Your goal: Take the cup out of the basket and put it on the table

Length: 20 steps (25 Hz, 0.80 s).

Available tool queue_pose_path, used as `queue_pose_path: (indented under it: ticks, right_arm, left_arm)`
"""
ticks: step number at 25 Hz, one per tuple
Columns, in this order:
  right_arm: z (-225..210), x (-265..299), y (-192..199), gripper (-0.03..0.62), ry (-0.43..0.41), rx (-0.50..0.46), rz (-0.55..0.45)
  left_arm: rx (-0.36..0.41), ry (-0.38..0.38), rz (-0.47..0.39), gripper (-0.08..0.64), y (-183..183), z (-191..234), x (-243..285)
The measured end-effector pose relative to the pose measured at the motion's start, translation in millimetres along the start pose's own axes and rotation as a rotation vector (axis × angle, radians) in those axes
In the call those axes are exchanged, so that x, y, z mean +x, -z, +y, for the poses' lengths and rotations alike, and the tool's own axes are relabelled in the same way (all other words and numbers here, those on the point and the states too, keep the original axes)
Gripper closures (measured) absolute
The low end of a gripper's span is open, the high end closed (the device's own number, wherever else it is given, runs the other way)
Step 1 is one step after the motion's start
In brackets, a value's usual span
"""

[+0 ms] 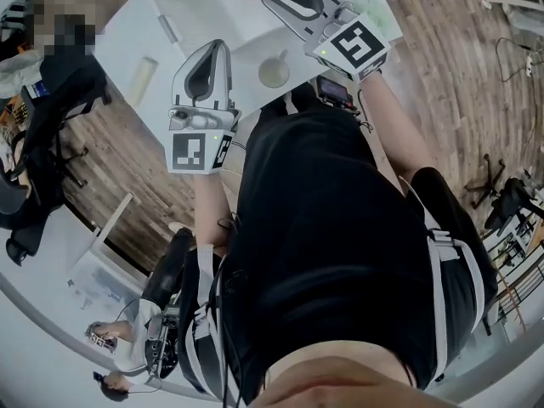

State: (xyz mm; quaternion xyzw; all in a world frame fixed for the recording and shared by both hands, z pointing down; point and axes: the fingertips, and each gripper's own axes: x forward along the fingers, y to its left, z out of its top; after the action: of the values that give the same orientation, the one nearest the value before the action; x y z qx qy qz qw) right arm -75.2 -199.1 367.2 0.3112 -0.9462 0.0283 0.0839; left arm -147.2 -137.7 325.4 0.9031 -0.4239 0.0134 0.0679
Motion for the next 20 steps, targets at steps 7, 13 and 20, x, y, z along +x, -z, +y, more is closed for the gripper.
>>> queue_pose_path:
  ticks: [7,13,20]
  right_arm:
    - [-41,40,14,0.572,0.045,0.025,0.095]
    - [-62,87,34,0.571,0.029,0.014,0.150]
    - [-74,119,96,0.569,0.014,0.039,0.296]
  left_arm:
    - [-0.001,0.047,-0.003,0.541,-3,15,3]
    - [-0.010,0.047,-0.003,0.542,-1,37,-1]
    - [-0.019,0.049,0.007,0.543,1,49,4]
